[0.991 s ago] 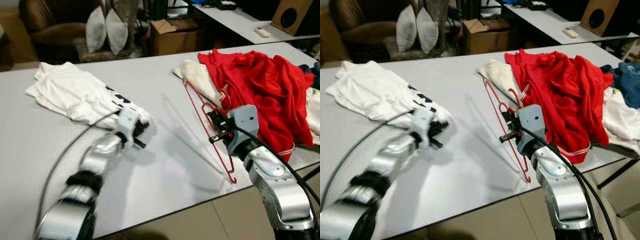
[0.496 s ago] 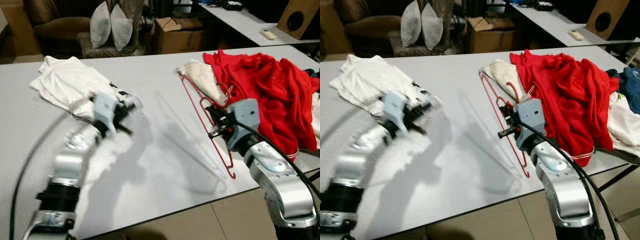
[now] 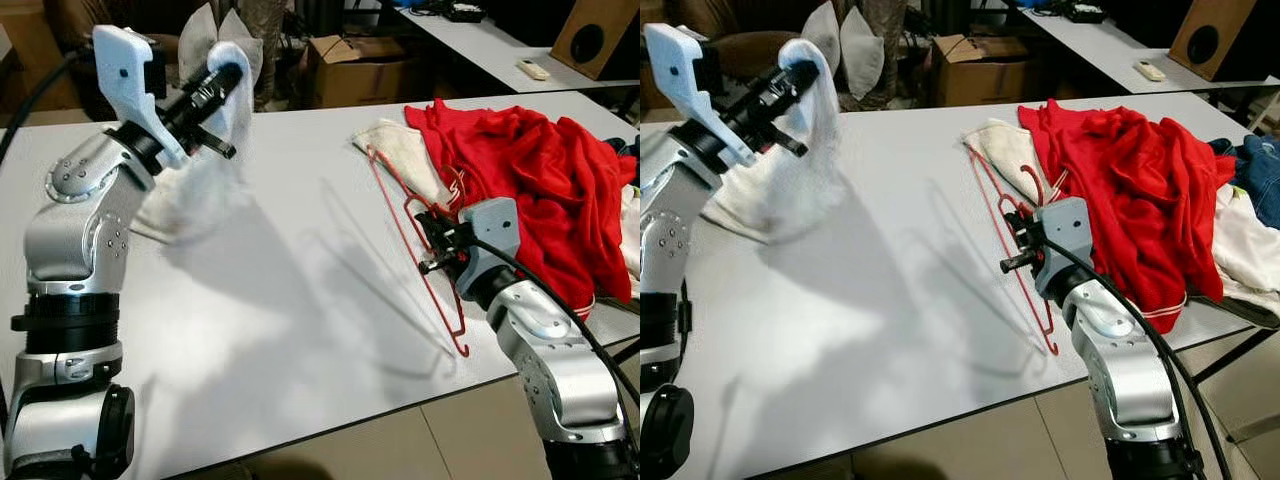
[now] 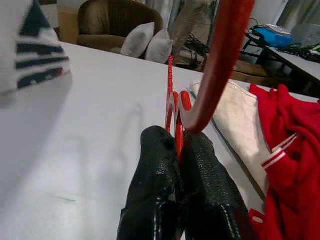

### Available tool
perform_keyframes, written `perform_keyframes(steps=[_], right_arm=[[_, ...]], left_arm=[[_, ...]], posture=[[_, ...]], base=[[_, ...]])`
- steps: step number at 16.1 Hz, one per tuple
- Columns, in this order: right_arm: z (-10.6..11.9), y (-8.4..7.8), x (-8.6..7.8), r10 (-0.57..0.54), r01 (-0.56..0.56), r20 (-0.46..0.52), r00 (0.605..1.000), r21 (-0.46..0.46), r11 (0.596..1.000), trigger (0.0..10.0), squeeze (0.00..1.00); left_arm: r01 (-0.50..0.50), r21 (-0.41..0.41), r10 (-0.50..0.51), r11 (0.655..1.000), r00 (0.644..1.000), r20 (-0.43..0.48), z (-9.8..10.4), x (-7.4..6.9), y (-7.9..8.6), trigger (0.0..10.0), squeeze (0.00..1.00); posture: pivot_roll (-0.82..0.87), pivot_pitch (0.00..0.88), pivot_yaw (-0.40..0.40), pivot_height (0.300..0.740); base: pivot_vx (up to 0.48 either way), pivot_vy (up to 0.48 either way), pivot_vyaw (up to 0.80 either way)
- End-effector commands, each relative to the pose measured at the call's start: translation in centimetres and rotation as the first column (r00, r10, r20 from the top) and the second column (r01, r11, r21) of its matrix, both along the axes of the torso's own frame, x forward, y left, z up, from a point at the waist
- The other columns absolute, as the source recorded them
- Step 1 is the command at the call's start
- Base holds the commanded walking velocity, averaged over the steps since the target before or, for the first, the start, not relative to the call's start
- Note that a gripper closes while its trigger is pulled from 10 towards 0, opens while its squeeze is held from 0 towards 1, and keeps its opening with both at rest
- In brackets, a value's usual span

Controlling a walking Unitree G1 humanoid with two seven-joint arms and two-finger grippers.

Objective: Hang hanger

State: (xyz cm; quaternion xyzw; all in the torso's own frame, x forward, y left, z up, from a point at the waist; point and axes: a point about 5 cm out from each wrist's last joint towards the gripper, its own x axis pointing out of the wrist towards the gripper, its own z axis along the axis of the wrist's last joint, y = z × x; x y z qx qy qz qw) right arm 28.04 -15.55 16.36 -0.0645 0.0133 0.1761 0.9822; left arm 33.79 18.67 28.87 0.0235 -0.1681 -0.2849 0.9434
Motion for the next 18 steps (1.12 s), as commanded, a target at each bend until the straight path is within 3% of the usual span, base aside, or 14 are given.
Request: perform_keyframes(steps=[1, 3, 4, 6, 7, 8, 11, 14, 15, 18], right_arm=[[0.0, 0.2, 0.0, 0.005, -0.005, 0.005, 1.000, 0.009, 1.000, 10.0, 0.00], [-0.3, 0.6, -0.5, 0.030, -0.030, 0.003, 1.000, 0.039, 0.999, 10.0, 0.00], [0.0, 1.2, -1.0, 0.114, -0.115, 0.017, 0.993, 0.079, 0.990, 10.0, 0.00], [0.8, 2.3, -2.6, 0.327, -0.331, 0.058, 0.943, 0.085, 0.940, 10.0, 0.00], [1.0, 2.4, -2.9, 0.364, -0.369, 0.060, 0.929, 0.099, 0.924, 10.0, 0.00], [2.1, 2.7, -3.8, 0.447, -0.455, 0.081, 0.891, 0.141, 0.879, 10.0, 0.00], [2.0, 3.1, -4.5, 0.498, -0.503, 0.073, 0.864, 0.149, 0.851, 10.0, 0.00], [2.0, 3.1, -3.5, 0.430, -0.438, 0.087, 0.899, 0.132, 0.889, 10.0, 0.00], [2.1, 3.2, -3.5, 0.437, -0.445, 0.089, 0.895, 0.134, 0.885, 10.0, 0.00], [2.3, 3.8, -2.7, 0.422, -0.434, 0.114, 0.899, 0.118, 0.893, 10.0, 0.00]], left_arm=[[0.006, -0.047, -0.005, 0.999, 1.000, 0.022, 1.0, 0.1, 0.0, 0.0, 0.00], [-0.015, 0.037, 0.015, 0.999, 1.000, -0.012, 0.1, 0.5, -0.1, 0.0, 0.00], [-0.032, 0.088, 0.034, 0.996, 0.999, -0.016, -0.1, 0.9, -0.1, 0.0, 0.00], [-0.095, 0.177, 0.100, 0.980, 0.995, -0.020, -0.4, 1.6, 0.1, 0.0, 0.00], [-0.114, 0.205, 0.122, 0.972, 0.992, -0.026, -0.6, 1.9, 0.2, 0.0, 0.00], [-0.146, 0.257, 0.159, 0.955, 0.987, -0.031, -1.0, 2.3, 0.4, 0.0, 0.00], [-0.130, 0.251, 0.140, 0.959, 0.990, -0.021, -1.0, 2.5, -0.4, 0.0, 0.00], [-0.098, 0.261, 0.108, 0.961, 0.994, -0.027, -1.5, 2.7, -0.8, 0.0, 0.00], [-0.087, 0.265, 0.098, 0.960, 0.995, -0.028, -1.5, 2.6, -0.9, 0.0, 0.00], [-0.031, 0.259, 0.044, 0.965, 0.998, -0.046, -2.4, 1.3, -1.6, 0.0, 0.00]], posture=[[-0.11, 0.000, -0.030, 0.740], [-0.10, 0.000, -0.017, 0.740], [-0.09, 0.000, -0.020, 0.740], [-0.08, 0.000, -0.017, 0.740], [-0.08, 0.000, -0.017, 0.740], [-0.09, 0.000, -0.019, 0.740], [-0.09, 0.000, -0.018, 0.740], [-0.09, 0.000, -0.017, 0.740], [-0.09, 0.000, -0.021, 0.740], [-0.08, 0.000, -0.026, 0.740]], base=[[0.000, 0.000, 0.00], [0.000, 0.000, 0.00], [0.000, 0.000, 0.00], [0.000, 0.000, 0.00], [0.000, 0.000, 0.00], [0.000, 0.000, 0.00], [0.000, 0.000, 0.00], [0.000, 0.000, 0.00], [0.000, 0.000, 0.00], [0.000, 0.000, 0.00]])
